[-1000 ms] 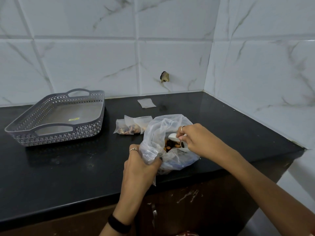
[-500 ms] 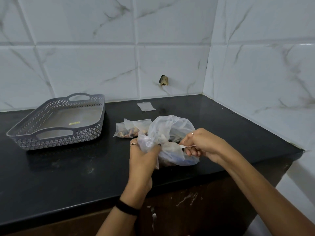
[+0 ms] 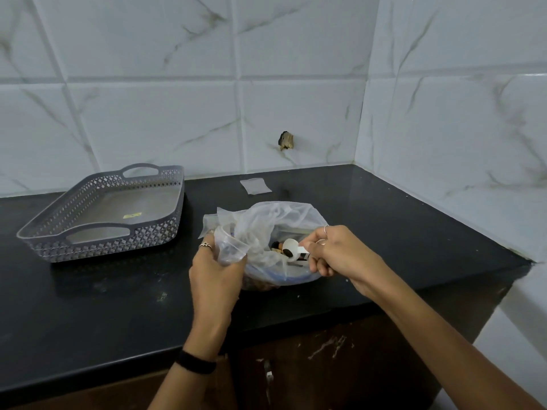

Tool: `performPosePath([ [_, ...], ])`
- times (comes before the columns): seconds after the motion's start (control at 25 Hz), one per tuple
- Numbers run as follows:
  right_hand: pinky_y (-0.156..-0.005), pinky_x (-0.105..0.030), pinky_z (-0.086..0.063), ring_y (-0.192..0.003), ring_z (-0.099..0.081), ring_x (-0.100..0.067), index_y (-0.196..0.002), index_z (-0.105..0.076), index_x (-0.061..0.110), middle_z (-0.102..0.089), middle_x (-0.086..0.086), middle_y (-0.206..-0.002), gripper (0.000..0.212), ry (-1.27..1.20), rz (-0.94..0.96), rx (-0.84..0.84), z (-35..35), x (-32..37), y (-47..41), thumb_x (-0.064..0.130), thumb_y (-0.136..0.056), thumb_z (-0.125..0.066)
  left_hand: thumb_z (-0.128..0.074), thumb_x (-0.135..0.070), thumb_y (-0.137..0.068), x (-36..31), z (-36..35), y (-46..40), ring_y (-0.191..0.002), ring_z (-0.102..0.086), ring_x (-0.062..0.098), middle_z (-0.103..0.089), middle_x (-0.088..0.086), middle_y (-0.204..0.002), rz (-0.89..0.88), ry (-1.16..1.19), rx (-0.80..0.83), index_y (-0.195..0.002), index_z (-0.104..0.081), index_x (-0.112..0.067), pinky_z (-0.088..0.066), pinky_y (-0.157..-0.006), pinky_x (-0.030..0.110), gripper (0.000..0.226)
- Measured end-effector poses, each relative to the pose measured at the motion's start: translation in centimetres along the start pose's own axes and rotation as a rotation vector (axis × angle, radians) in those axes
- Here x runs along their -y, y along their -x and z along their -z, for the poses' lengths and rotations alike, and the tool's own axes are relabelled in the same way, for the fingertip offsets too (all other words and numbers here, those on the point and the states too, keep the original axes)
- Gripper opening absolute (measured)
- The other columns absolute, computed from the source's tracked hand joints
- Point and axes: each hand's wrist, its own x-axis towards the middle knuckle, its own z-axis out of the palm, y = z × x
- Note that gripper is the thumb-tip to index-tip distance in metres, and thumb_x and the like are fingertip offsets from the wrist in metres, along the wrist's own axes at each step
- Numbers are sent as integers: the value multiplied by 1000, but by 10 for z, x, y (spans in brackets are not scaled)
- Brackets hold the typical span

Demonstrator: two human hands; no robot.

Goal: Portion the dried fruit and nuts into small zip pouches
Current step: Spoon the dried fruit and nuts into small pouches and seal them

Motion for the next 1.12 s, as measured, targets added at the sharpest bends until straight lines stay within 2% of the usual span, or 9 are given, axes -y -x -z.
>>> performPosePath([
  [0.08, -44, -16, -38, -43, -47, -8, -94, -63, 10, -62, -7, -60, 15, 23, 32, 5, -2, 2, 2, 12, -97, -48, -66, -7, -85, 2, 5, -3, -93, -68, 16, -70, -3, -101, 65, 85, 12, -113, -61, -28, -59, -79, 43, 36],
  [0.16, -44, -16, -40, -42, -49, -6, -94, -63, 11, -63, -6, -61, 15, 89, 34, 20, -3, 3, 4, 13, -97, -48, -63, -1, -86, 4, 6, 0, -97, -68, 22, -70, 1, -105, 126, 175, 13, -114, -60, -26, -58, -83, 48, 37],
  [0.36, -50, -16, -41, -41, -50, -1, -96, -63, 12, -64, 0, -60, 15, 259, 123, 43, -9, 11, 0, 16, -97, -49, -59, 3, -86, 10, 5, 6, -103, -67, 26, -68, 9, -113, 135, 308, 37, -121, -58, -18, -56, -87, 49, 41],
  [0.56, -56, -16, -45, -47, -51, 0, -99, -66, 16, -60, 8, -65, 16, 357, 261, 51, -15, 20, 2, 20, -97, -50, -54, 7, -87, 6, 10, 9, -98, -67, 30, -67, 17, -114, 211, 520, 42, -127, -53, -6, -58, -80, 45, 42],
  [0.68, -55, -9, -38, -56, -50, 1, -101, -67, 13, -54, 16, -68, 18, 488, 300, 99, -20, 24, -2, 18, -97, -50, -52, 9, -86, 5, 9, 9, -97, -67, 29, -66, 18, -114, 215, 522, 11, -127, -52, -5, -57, -81, 46, 43],
  [0.8, -55, -7, -37, -56, -49, 5, -99, -68, 12, -61, 16, -78, 17, 535, 367, 172, -29, 26, -11, 17, -96, -52, -49, 12, -85, 4, 6, 8, -100, -66, 31, -65, 19, -114, 204, 537, -3, -127, -52, -5, -56, -84, 50, 46],
  [0.88, -56, -10, -38, -49, -51, 3, -90, -66, 13, -59, 13, -61, 15, 480, 348, 206, -35, 22, -19, 16, -95, -52, -46, 13, -86, 2, 5, 5, -100, -67, 33, -65, 20, -114, 222, 592, -1, -123, -53, -3, -55, -83, 52, 42],
  [0.96, -51, -16, -37, -42, -47, -2, -82, -63, 11, -56, 4, -53, 17, 303, 217, 196, -36, 18, -28, 13, -94, -52, -47, 13, -87, 0, 6, 4, -98, -68, 32, -68, 16, -109, 250, 662, 7, -118, -55, -6, -57, -78, 51, 38],
  [1.12, -39, -17, -29, -35, -39, -6, -83, -68, 3, -56, -10, -59, 20, -149, -115, 155, -35, 16, -35, 3, -90, -49, -51, 10, -88, -5, 5, 3, -86, -73, 22, -75, 7, -94, 251, 755, 63, -101, -62, -15, -61, -71, 40, 30],
])
